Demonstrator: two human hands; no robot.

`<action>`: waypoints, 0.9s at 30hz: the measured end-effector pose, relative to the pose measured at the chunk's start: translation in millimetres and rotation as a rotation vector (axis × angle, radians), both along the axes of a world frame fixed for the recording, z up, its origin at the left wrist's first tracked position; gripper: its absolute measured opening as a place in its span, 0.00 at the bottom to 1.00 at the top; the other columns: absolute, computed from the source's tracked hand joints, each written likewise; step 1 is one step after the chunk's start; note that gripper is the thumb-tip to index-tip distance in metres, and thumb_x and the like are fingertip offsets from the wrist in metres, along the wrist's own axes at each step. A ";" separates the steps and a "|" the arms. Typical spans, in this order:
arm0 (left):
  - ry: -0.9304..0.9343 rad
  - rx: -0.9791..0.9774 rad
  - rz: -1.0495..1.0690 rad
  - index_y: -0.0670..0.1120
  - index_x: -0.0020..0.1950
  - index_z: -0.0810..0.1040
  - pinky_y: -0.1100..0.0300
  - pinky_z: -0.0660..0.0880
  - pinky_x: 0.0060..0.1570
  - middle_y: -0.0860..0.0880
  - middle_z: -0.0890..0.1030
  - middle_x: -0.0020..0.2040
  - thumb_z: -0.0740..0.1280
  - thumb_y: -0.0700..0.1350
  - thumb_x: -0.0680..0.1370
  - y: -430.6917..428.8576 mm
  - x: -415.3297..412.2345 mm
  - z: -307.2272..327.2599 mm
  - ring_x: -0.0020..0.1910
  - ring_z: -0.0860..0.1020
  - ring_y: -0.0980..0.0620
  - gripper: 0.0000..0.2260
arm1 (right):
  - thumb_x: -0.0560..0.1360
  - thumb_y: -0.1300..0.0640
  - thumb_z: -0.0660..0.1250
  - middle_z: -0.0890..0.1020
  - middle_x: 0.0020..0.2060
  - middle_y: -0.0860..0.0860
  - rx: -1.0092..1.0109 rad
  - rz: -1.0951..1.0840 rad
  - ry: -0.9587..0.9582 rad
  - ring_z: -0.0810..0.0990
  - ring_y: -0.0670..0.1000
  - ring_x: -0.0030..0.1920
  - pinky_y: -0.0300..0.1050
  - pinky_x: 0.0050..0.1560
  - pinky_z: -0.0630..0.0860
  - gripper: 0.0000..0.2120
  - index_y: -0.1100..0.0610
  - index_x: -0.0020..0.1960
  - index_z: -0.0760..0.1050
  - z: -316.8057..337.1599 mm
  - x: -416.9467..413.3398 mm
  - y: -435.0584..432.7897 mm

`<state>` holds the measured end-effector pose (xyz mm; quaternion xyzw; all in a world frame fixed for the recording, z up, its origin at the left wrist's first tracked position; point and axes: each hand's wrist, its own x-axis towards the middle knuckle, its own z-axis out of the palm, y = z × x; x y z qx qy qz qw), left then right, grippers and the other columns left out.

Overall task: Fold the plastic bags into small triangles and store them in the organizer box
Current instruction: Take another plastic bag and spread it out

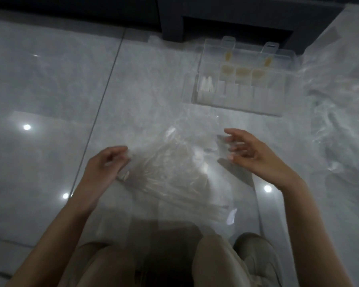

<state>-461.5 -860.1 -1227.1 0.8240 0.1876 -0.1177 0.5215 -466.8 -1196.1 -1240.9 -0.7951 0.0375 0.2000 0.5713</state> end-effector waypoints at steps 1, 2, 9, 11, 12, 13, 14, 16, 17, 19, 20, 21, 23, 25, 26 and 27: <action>-0.007 -0.064 0.032 0.44 0.55 0.79 0.76 0.72 0.38 0.53 0.81 0.47 0.65 0.38 0.79 -6.7 8.5 2.6 0.41 0.80 0.64 0.07 | 0.72 0.63 0.72 0.76 0.58 0.42 -0.008 0.012 -0.032 0.77 0.44 0.54 0.34 0.56 0.73 0.28 0.44 0.67 0.69 -2.2 4.1 5.9; -0.013 -0.085 0.030 0.44 0.55 0.79 0.75 0.73 0.39 0.52 0.81 0.48 0.64 0.38 0.80 -14.1 17.4 3.7 0.41 0.80 0.67 0.07 | 0.72 0.63 0.73 0.74 0.59 0.42 -0.009 0.043 -0.052 0.76 0.42 0.54 0.32 0.56 0.72 0.30 0.45 0.68 0.68 -4.1 8.0 12.6; 0.023 0.060 -0.409 0.42 0.61 0.79 0.76 0.70 0.47 0.49 0.81 0.53 0.64 0.42 0.80 -53.0 62.1 -17.2 0.48 0.78 0.60 0.11 | 0.70 0.66 0.72 0.73 0.50 0.40 -0.199 0.135 -0.184 0.71 0.28 0.47 0.25 0.48 0.67 0.20 0.54 0.60 0.75 -19.7 19.6 47.6; 0.048 0.035 -0.448 0.44 0.59 0.79 0.74 0.72 0.44 0.50 0.82 0.49 0.67 0.44 0.79 -58.5 65.3 -20.5 0.45 0.78 0.59 0.10 | 0.70 0.67 0.71 0.72 0.46 0.37 -0.241 0.107 -0.202 0.72 0.29 0.43 0.25 0.45 0.66 0.16 0.56 0.56 0.76 -22.8 16.9 50.6; 0.054 0.014 -0.436 0.43 0.58 0.80 0.72 0.73 0.42 0.50 0.82 0.47 0.68 0.45 0.78 -60.6 65.2 -21.4 0.42 0.79 0.59 0.10 | 0.70 0.67 0.70 0.73 0.44 0.38 -0.234 0.092 -0.205 0.72 0.30 0.42 0.26 0.44 0.67 0.14 0.55 0.54 0.76 -23.8 14.6 51.4; 0.048 -0.003 -0.410 0.42 0.56 0.80 0.71 0.73 0.40 0.50 0.82 0.45 0.69 0.44 0.78 -62.0 64.6 -21.7 0.39 0.79 0.59 0.09 | 0.71 0.67 0.70 0.75 0.44 0.40 -0.223 0.075 -0.208 0.73 0.33 0.41 0.27 0.43 0.67 0.13 0.53 0.51 0.75 -25.2 12.4 52.3; 0.036 -0.014 -0.378 0.42 0.54 0.80 0.70 0.73 0.39 0.49 0.82 0.42 0.69 0.42 0.77 -63.1 62.8 -20.9 0.37 0.78 0.60 0.07 | 0.71 0.67 0.69 0.78 0.44 0.43 -0.212 0.055 -0.207 0.74 0.37 0.40 0.29 0.42 0.68 0.12 0.52 0.49 0.75 -26.4 10.6 53.1; -0.002 -0.022 -0.322 0.42 0.49 0.81 0.72 0.72 0.37 0.49 0.81 0.39 0.70 0.40 0.76 -63.0 57.4 -19.7 0.34 0.77 0.62 0.03 | 0.72 0.67 0.68 0.80 0.44 0.47 -0.182 -0.001 -0.189 0.76 0.44 0.40 0.32 0.41 0.70 0.10 0.52 0.47 0.76 -28.7 8.0 53.8; -0.029 -0.011 -0.307 0.42 0.46 0.80 0.73 0.71 0.36 0.49 0.81 0.37 0.70 0.39 0.76 -61.4 54.9 -19.8 0.33 0.76 0.63 0.01 | 0.72 0.67 0.68 0.80 0.43 0.46 -0.161 -0.029 -0.181 0.76 0.45 0.40 0.34 0.42 0.71 0.09 0.54 0.46 0.77 -28.9 7.3 53.7; -0.085 0.015 -0.301 0.43 0.42 0.80 0.74 0.70 0.36 0.50 0.80 0.35 0.70 0.37 0.75 -57.4 49.8 -20.9 0.31 0.76 0.64 0.04 | 0.72 0.66 0.69 0.81 0.43 0.47 -0.124 -0.051 -0.168 0.77 0.47 0.40 0.36 0.42 0.72 0.06 0.57 0.45 0.77 -28.5 6.9 52.4; -0.105 0.019 -0.296 0.42 0.41 0.79 0.75 0.70 0.36 0.51 0.79 0.34 0.70 0.36 0.75 -56.4 47.5 -21.2 0.31 0.76 0.65 0.04 | 0.72 0.66 0.70 0.81 0.43 0.49 -0.108 -0.041 -0.157 0.77 0.48 0.39 0.37 0.42 0.72 0.05 0.58 0.46 0.78 -28.3 6.9 50.9; -0.120 0.020 -0.277 0.41 0.41 0.79 0.75 0.69 0.36 0.51 0.79 0.34 0.69 0.35 0.76 -55.2 45.5 -22.3 0.30 0.76 0.65 0.04 | 0.72 0.65 0.70 0.82 0.43 0.52 -0.084 -0.023 -0.145 0.76 0.49 0.38 0.38 0.41 0.71 0.04 0.59 0.46 0.78 -27.4 6.5 49.0; -0.145 0.022 -0.213 0.39 0.42 0.78 0.75 0.68 0.34 0.50 0.78 0.33 0.68 0.35 0.77 -53.1 42.7 -25.1 0.29 0.75 0.66 0.04 | 0.72 0.63 0.69 0.82 0.44 0.56 -0.013 0.007 -0.127 0.75 0.55 0.38 0.44 0.41 0.71 0.04 0.59 0.47 0.78 -22.7 5.9 43.8; -0.160 0.021 -0.160 0.38 0.43 0.78 0.74 0.68 0.34 0.49 0.78 0.33 0.67 0.37 0.78 -49.5 40.7 -28.8 0.30 0.75 0.65 0.05 | 0.71 0.60 0.67 0.81 0.46 0.56 0.092 0.033 -0.091 0.77 0.60 0.44 0.49 0.45 0.73 0.05 0.57 0.47 0.78 -14.0 4.6 36.8; -0.168 0.015 -0.143 0.37 0.43 0.78 0.73 0.69 0.35 0.48 0.78 0.34 0.67 0.38 0.78 -47.0 39.8 -30.7 0.30 0.75 0.64 0.06 | 0.71 0.61 0.66 0.81 0.48 0.56 0.155 0.061 -0.064 0.78 0.59 0.46 0.47 0.47 0.73 0.06 0.56 0.48 0.77 -8.6 4.0 33.0; -0.177 0.007 -0.132 0.37 0.43 0.78 0.72 0.69 0.36 0.48 0.78 0.34 0.67 0.39 0.79 -44.4 39.0 -31.7 0.31 0.76 0.63 0.07 | 0.71 0.63 0.66 0.80 0.49 0.58 0.210 0.103 -0.034 0.78 0.56 0.47 0.45 0.49 0.73 0.07 0.58 0.48 0.77 -3.3 3.3 29.2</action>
